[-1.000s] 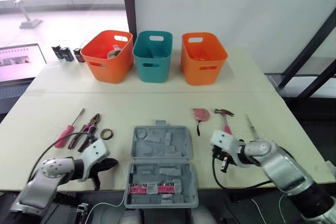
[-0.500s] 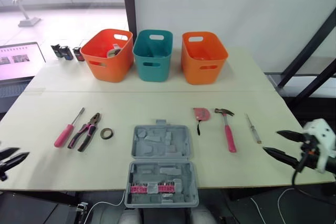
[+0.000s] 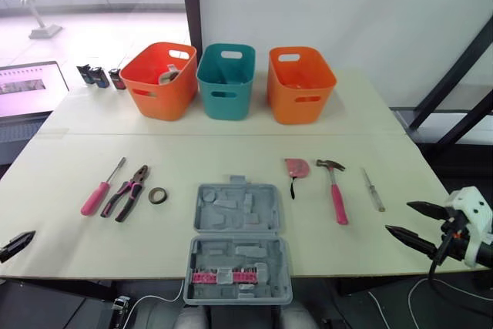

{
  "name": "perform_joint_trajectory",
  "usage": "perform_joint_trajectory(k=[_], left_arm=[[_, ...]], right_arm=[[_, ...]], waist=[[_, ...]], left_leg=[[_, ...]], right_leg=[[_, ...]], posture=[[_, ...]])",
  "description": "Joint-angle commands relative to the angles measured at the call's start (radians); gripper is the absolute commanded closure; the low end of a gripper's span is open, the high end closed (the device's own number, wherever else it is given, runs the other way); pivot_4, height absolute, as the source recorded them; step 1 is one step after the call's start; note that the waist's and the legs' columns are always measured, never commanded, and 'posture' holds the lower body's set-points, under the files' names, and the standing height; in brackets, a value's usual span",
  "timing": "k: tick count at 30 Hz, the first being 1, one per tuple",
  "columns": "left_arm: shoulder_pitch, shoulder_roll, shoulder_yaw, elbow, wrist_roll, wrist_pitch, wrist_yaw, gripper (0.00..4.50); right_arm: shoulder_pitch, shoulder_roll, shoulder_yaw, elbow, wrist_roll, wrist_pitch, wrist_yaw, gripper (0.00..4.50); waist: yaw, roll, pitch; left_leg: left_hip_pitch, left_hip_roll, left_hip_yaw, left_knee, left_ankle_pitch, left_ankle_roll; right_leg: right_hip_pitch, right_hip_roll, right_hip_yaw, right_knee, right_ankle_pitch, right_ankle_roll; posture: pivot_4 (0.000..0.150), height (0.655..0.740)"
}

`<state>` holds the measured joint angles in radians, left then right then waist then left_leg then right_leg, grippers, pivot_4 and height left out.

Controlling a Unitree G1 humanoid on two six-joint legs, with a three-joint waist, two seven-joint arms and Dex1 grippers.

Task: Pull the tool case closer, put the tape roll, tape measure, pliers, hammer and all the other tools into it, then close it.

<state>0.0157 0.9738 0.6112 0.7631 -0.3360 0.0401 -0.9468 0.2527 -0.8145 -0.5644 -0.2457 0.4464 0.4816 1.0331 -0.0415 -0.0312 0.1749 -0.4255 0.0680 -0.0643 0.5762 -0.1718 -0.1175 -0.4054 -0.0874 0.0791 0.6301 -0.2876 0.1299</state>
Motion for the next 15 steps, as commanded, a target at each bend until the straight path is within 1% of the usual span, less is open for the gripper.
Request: perform_joint_trajectory(k=[1, 3, 4, 5, 6, 9, 11, 12, 15], left_arm=[[-0.049, -0.033, -0.022, -0.119, -0.005, -0.107, 0.014, 0.02], [-0.096, -0.031, -0.136, -0.226, -0.010, -0.007, -0.094, 0.02], [-0.124, -0.027, -0.192, -0.268, -0.027, 0.041, -0.172, 0.02], [-0.144, -0.023, -0.225, -0.290, -0.038, 0.073, -0.224, 0.02], [-0.177, -0.017, -0.266, -0.290, -0.014, 0.063, -0.248, 0.02], [-0.311, -0.009, -0.386, -0.249, 0.054, 0.041, -0.312, 0.02], [-0.418, -0.016, -0.471, -0.199, 0.099, -0.004, -0.389, 0.02], [-0.484, -0.022, -0.536, -0.159, 0.141, -0.032, -0.449, 0.02], [-0.632, -0.046, -0.675, -0.013, 0.251, -0.128, -0.563, 0.02]], right_arm=[[-0.056, -0.032, 0.036, -0.151, 0.086, 0.083, -0.023, 0.00], [-0.163, -0.044, 0.136, -0.242, 0.132, 0.164, -0.064, 0.00], [-0.226, -0.045, 0.196, -0.277, 0.149, 0.202, -0.086, 0.00], [-0.270, -0.044, 0.237, -0.297, 0.159, 0.231, -0.103, 0.00], [-0.326, -0.038, 0.293, -0.310, 0.158, 0.257, -0.119, 0.00], [-0.462, -0.032, 0.454, -0.323, 0.131, 0.305, -0.141, 0.00], [-0.564, -0.004, 0.563, -0.303, 0.103, 0.322, -0.152, 0.00], [-0.629, 0.022, 0.633, -0.271, 0.068, 0.318, -0.160, 0.00], [-0.756, 0.086, 0.775, -0.186, -0.017, 0.296, -0.171, 0.00]], waist=[[0.002, 0.000, 0.000], [0.002, 0.000, 0.000], [-0.001, 0.000, 0.000], [-0.001, 0.000, 0.000], [-0.001, 0.000, 0.000], [0.000, -0.001, 0.000], [0.000, 0.000, 0.000], [0.000, 0.000, 0.000], [-0.001, 0.000, 0.000]], left_leg=[[0.000, 0.000, 0.000, 0.000, 0.000, 0.000], [0.000, 0.000, 0.000, 0.000, 0.001, 0.000], [0.000, 0.000, 0.000, 0.000, 0.001, 0.000], [0.000, 0.000, 0.000, 0.001, 0.002, 0.000], [0.000, 0.000, 0.000, 0.001, 0.002, -0.001], [-0.002, 0.000, -0.001, 0.001, 0.002, -0.001], [-0.002, 0.000, -0.001, 0.001, 0.002, 0.001], [-0.004, 0.000, -0.001, 0.000, 0.002, 0.001], [-0.004, 0.001, -0.003, 0.001, 0.002, 0.001]], right_leg=[[0.001, 0.000, 0.000, 0.001, 0.000, 0.000], [0.003, 0.001, 0.000, 0.002, 0.001, 0.000], [0.002, 0.001, 0.000, 0.002, 0.001, 0.000], [0.003, 0.001, 0.000, 0.002, 0.001, -0.001], [0.002, 0.001, 0.000, 0.002, 0.002, -0.002], [0.001, 0.001, 0.000, 0.002, 0.002, -0.002], [0.001, 0.002, 0.000, 0.002, 0.001, 0.000], [0.000, 0.002, 0.000, 0.002, 0.001, 0.001], [-0.001, 0.004, 0.000, 0.003, 0.002, 0.003]], posture=[[0.150, 0.7400], [0.150, 0.7400], [0.150, 0.7400], [0.150, 0.7400], [0.150, 0.7400], [0.150, 0.7400], [0.150, 0.7400], [0.150, 0.7400], [0.150, 0.7400]])
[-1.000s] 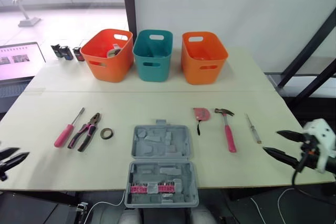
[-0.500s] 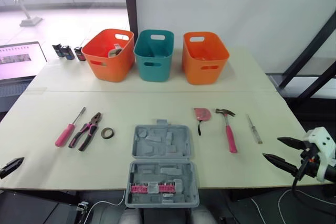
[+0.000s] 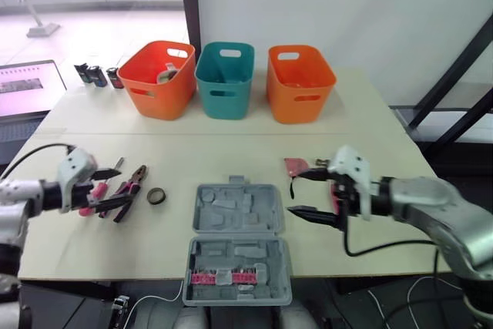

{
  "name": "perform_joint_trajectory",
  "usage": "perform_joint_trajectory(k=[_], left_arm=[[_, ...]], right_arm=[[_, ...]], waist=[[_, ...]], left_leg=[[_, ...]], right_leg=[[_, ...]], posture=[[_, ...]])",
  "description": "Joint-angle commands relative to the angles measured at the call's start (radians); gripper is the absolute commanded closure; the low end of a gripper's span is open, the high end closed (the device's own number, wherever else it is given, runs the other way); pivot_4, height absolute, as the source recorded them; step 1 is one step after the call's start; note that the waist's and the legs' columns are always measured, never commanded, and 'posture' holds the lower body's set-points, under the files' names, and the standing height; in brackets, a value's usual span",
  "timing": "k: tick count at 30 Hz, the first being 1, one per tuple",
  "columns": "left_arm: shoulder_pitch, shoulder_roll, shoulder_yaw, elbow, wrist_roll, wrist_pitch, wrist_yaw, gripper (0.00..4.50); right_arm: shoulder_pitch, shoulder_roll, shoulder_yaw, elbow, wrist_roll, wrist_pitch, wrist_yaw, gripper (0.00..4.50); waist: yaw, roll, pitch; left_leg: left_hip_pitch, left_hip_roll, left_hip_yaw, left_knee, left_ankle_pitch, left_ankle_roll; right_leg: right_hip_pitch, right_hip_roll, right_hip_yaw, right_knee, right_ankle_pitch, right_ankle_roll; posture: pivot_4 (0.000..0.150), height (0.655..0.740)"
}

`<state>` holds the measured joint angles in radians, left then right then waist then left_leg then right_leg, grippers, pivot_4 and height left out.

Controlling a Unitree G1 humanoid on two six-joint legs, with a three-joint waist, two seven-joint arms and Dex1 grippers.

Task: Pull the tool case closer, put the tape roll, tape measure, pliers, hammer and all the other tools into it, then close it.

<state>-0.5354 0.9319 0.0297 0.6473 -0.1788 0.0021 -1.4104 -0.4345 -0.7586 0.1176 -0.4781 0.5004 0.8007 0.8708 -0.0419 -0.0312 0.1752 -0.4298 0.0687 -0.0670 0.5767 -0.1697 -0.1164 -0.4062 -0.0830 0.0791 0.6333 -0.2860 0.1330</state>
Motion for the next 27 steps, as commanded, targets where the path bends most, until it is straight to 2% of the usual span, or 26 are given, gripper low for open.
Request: perform_joint_trajectory(k=[1, 5, 9, 13, 21, 23, 25, 27], left_arm=[[-0.123, -0.022, -0.125, 0.151, 0.121, -0.124, -0.114, 0.02], [-0.233, -0.087, -0.190, 0.307, 0.184, -0.202, -0.142, 0.02], [-0.272, -0.112, -0.219, 0.411, 0.234, -0.267, -0.136, 0.02], [-0.300, -0.143, -0.228, 0.487, 0.270, -0.299, -0.099, 0.02], [-0.311, -0.183, -0.234, 0.560, 0.325, -0.329, -0.038, 0.02], [-0.304, -0.190, -0.234, 0.572, 0.335, -0.340, -0.015, 0.56], [-0.304, -0.196, -0.219, 0.580, 0.327, -0.340, -0.002, 1.35], [-0.310, -0.197, -0.210, 0.583, 0.323, -0.336, 0.002, 2.49]], right_arm=[[-0.094, 0.045, 0.129, 0.075, -0.099, -0.034, -0.013, 0.00], [-0.137, 0.079, 0.196, 0.139, -0.177, -0.067, -0.033, 0.00], [-0.149, 0.110, 0.200, 0.156, -0.204, -0.062, -0.057, 0.00], [-0.133, 0.120, 0.186, 0.147, -0.217, -0.050, -0.076, 0.00], [-0.109, 0.122, 0.172, 0.128, -0.223, -0.035, -0.099, 0.00], [-0.108, 0.125, 0.169, 0.127, -0.226, -0.033, -0.103, 0.00], [-0.108, 0.128, 0.167, 0.127, -0.227, -0.032, -0.108, 0.00], [-0.106, 0.130, 0.168, 0.129, -0.229, -0.033, -0.110, 0.00]], waist=[[-0.001, 0.000, 0.000], [0.001, 0.000, 0.000], [-0.002, 0.000, 0.000], [0.000, 0.000, 0.000], [0.001, 0.000, 0.000], [0.001, 0.000, 0.000], [0.000, 0.000, 0.000], [0.000, 0.000, 0.000]], left_leg=[[0.000, 0.000, 0.000, 0.000, 0.000, 0.000], [-0.001, 0.000, 0.000, 0.000, 0.000, 0.001], [-0.003, 0.000, -0.002, 0.000, 0.000, 0.001], [-0.002, 0.000, -0.004, 0.002, 0.000, 0.001], [-0.002, 0.000, -0.005, 0.007, 0.001, 0.000], [-0.002, 0.000, -0.005, 0.007, 0.001, 0.000], [-0.002, 0.000, -0.006, 0.007, 0.001, 0.000], [-0.002, 0.000, -0.006, 0.007, 0.001, 0.000]], right_leg=[[0.000, 0.000, 0.000, 0.001, 0.000, 0.001], [0.000, 0.000, 0.000, 0.001, 0.001, 0.006], [-0.002, 0.001, -0.001, 0.004, 0.002, 0.009], [-0.004, 0.001, -0.002, 0.014, 0.000, 0.011], [-0.003, 0.001, -0.002, 0.016, 0.001, 0.010], [-0.003, 0.001, -0.002, 0.016, 0.001, 0.010], [-0.003, 0.002, -0.002, 0.017, 0.001, 0.010], [-0.003, 0.002, -0.002, 0.017, 0.001, 0.010]], posture=[[0.150, 0.7400], [0.150, 0.7400], [0.150, 0.7400], [0.150, 0.7400], [0.150, 0.7400], [0.150, 0.7400], [0.150, 0.7400], [0.150, 0.7400]])
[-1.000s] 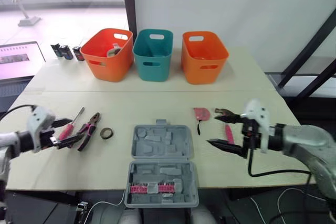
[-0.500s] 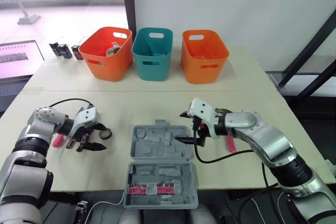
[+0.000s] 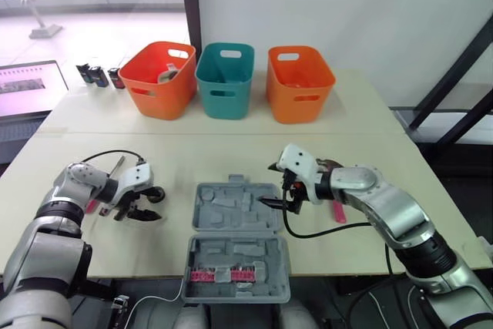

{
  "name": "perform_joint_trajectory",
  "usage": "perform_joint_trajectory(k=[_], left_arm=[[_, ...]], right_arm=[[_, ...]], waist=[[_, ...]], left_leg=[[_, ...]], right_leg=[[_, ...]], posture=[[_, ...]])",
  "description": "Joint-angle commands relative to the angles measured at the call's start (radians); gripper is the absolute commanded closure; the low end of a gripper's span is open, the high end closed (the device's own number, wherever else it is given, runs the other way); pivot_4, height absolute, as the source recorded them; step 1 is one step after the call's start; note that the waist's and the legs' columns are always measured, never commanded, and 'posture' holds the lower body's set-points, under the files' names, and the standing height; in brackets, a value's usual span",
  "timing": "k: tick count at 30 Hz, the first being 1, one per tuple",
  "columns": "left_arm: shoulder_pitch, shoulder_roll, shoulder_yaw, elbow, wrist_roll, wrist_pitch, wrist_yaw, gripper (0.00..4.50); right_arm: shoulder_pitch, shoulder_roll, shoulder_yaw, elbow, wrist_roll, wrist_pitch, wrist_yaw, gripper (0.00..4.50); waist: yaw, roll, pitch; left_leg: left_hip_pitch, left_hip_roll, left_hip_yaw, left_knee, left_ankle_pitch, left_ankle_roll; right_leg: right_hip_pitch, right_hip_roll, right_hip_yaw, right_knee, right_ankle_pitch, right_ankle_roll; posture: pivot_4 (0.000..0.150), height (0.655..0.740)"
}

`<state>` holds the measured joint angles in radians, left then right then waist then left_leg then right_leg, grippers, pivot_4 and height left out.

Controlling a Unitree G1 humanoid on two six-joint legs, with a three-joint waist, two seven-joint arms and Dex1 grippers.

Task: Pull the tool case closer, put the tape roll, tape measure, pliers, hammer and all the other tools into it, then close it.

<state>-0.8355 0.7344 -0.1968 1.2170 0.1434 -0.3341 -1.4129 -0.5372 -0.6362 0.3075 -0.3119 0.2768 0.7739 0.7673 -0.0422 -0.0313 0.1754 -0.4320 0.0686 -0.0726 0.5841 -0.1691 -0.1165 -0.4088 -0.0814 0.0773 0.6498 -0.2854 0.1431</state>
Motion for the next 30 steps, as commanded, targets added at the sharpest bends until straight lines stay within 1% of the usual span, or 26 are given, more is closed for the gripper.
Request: perform_joint_trajectory(k=[1, 3, 4, 9, 11, 16, 18, 20, 23, 24, 26, 30], left_arm=[[-0.011, 0.002, 0.017, 0.015, 0.001, 0.001, 0.006, 3.06], [-0.011, 0.005, 0.017, 0.017, 0.005, -0.003, 0.010, 4.09], [-0.011, 0.008, 0.017, 0.019, 0.008, -0.004, 0.016, 4.41], [-0.014, 0.015, 0.022, 0.025, 0.011, -0.012, 0.040, 4.41], [-0.034, 0.022, 0.036, 0.014, -0.005, -0.015, 0.021, 4.41], [-0.096, 0.026, 0.068, -0.043, -0.057, -0.003, -0.106, 4.41], [-0.123, 0.009, 0.072, -0.077, -0.077, 0.015, -0.157, 4.41], [-0.145, -0.030, 0.064, -0.119, -0.095, 0.028, -0.193, 4.41], [-0.149, -0.064, 0.044, -0.157, -0.112, 0.043, -0.202, 4.41], [-0.149, -0.092, 0.027, -0.164, -0.111, 0.040, -0.202, 4.41], [-0.151, -0.142, 0.008, -0.163, -0.096, 0.025, -0.202, 4.41], [-0.143, -0.195, -0.009, -0.149, -0.081, 0.003, -0.201, 4.41]], right_arm=[[-0.003, 0.008, -0.021, -0.036, -0.008, -0.008, -0.008, 0.00], [-0.002, 0.010, -0.018, -0.036, -0.011, -0.009, -0.010, 0.00], [-0.001, 0.011, -0.016, -0.035, -0.012, -0.010, -0.010, 0.00], [-0.001, 0.023, -0.015, -0.038, -0.014, -0.009, -0.012, 0.00], [0.001, 0.025, -0.014, -0.039, -0.016, -0.007, -0.011, 0.00], [0.012, 0.028, -0.012, -0.042, -0.026, -0.008, -0.013, 0.00], [0.013, 0.032, -0.010, -0.042, -0.028, -0.007, -0.016, 0.00], [0.012, 0.040, -0.005, -0.040, -0.032, -0.007, -0.021, 0.00], [0.012, 0.049, -0.001, -0.040, -0.039, -0.006, -0.026, 0.00], [0.014, 0.053, -0.001, -0.041, -0.042, -0.004, -0.029, 0.00], [0.017, 0.059, 0.001, -0.046, -0.048, 0.001, -0.035, 0.00], [0.027, 0.062, 0.001, -0.067, -0.053, 0.019, -0.048, 0.00]], waist=[[0.000, 0.000, 0.000], [0.000, 0.000, 0.000], [0.001, 0.000, 0.000], [0.001, 0.000, 0.000], [0.001, 0.000, 0.000], [0.006, 0.000, 0.000], [0.007, 0.000, 0.000], [0.007, 0.000, 0.000], [0.006, 0.000, 0.000], [0.002, 0.000, 0.000], [0.000, 0.000, 0.000], [-0.002, 0.000, 0.000]], left_leg=[[0.000, 0.000, 0.000, 0.000, 0.000, 0.000], [0.000, 0.000, 0.000, 0.000, 0.000, 0.000], [0.000, 0.000, 0.000, 0.000, 0.000, 0.000], [0.000, 0.000, 0.000, 0.000, 0.000, 0.000], [0.001, 0.000, 0.000, 0.000, 0.000, 0.000], [0.000, 0.000, -0.001, 0.000, 0.000, 0.000], [0.000, 0.000, -0.001, 0.000, 0.000, 0.000], [0.000, 0.000, -0.001, 0.000, 0.000, 0.000], [0.000, 0.000, -0.001, 0.000, 0.000, 0.000], [0.000, 0.000, -0.001, 0.000, 0.000, 0.000], [0.000, 0.000, -0.001, 0.000, 0.000, 0.000], [0.000, 0.000, -0.002, 0.001, 0.000, 0.000]], right_leg=[[0.000, 0.000, 0.000, 0.000, 0.000, 0.000], [0.000, 0.000, 0.000, 0.000, 0.000, 0.000], [0.000, 0.000, 0.000, 0.000, 0.000, 0.000], [0.000, 0.000, 0.000, 0.001, 0.000, 0.000], [0.000, 0.000, 0.000, 0.001, 0.000, 0.000], [0.000, 0.000, 0.000, 0.001, 0.000, 0.000], [0.000, 0.000, 0.000, 0.001, 0.000, 0.000], [0.001, 0.000, 0.000, 0.001, 0.000, 0.000], [0.001, 0.000, 0.000, 0.000, 0.000, 0.000], [0.001, 0.000, 0.000, 0.000, 0.000, 0.000], [0.001, 0.000, 0.000, 0.001, 0.000, 0.000], [0.001, 0.001, 0.000, 0.001, 0.000, 0.000]], posture=[[0.150, 0.7400], [0.150, 0.7400], [0.150, 0.7400], [0.150, 0.7400], [0.150, 0.7400], [0.150, 0.7400], [0.150, 0.7400], [0.150, 0.7400], [0.150, 0.7400], [0.150, 0.7400], [0.150, 0.7400], [0.150, 0.7400]])
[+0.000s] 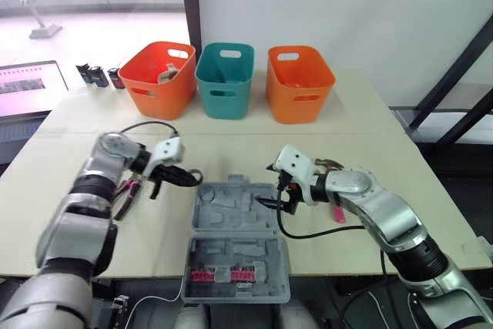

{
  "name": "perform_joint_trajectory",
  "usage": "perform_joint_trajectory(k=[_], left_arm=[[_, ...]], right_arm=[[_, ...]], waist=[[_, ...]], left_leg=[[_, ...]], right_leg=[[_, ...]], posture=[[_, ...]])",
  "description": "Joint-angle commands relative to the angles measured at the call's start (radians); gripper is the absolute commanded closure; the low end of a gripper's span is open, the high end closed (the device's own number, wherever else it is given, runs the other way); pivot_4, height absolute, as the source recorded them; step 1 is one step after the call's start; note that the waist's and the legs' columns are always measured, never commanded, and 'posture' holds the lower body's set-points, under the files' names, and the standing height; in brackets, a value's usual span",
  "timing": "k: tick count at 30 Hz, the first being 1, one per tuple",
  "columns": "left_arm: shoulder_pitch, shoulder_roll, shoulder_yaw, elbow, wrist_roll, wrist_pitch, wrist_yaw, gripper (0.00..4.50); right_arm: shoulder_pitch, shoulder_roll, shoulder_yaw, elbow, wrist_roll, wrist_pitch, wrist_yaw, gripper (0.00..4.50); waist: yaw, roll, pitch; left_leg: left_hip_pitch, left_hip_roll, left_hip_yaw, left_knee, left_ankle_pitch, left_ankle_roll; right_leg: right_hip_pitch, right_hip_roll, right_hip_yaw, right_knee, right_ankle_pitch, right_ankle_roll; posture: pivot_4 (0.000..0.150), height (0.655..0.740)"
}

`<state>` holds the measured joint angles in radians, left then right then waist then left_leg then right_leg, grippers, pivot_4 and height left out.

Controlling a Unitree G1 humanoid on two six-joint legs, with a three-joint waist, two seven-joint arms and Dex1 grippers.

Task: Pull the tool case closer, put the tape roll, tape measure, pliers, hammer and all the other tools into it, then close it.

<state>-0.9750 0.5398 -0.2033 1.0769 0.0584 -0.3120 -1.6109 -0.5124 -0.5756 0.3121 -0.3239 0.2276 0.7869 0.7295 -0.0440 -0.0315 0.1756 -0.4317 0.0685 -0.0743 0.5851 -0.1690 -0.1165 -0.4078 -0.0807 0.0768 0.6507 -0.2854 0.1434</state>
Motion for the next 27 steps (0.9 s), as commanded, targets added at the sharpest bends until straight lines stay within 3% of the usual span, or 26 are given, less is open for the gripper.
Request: perform_joint_trajectory(k=[1, 27], left_arm=[[-0.001, -0.008, -0.006, -0.004, 0.007, -0.021, -0.001, 4.41], [0.015, -0.022, -0.067, 0.067, 0.125, -0.081, 0.084, 4.41]], right_arm=[[0.006, 0.001, -0.006, -0.062, -0.004, 0.012, -0.012, 0.00], [0.021, -0.004, -0.032, -0.117, -0.003, 0.074, -0.039, 0.00]], waist=[[-0.001, 0.000, 0.000], [0.002, 0.000, 0.000]], left_leg=[[0.000, 0.000, 0.000, 0.000, 0.000, 0.000], [0.000, 0.000, -0.001, 0.001, 0.000, 0.000]], right_leg=[[0.000, 0.000, 0.000, 0.000, 0.000, 0.000], [0.001, 0.000, 0.000, 0.000, 0.000, 0.000]], posture=[[0.150, 0.7400], [0.150, 0.7400]])
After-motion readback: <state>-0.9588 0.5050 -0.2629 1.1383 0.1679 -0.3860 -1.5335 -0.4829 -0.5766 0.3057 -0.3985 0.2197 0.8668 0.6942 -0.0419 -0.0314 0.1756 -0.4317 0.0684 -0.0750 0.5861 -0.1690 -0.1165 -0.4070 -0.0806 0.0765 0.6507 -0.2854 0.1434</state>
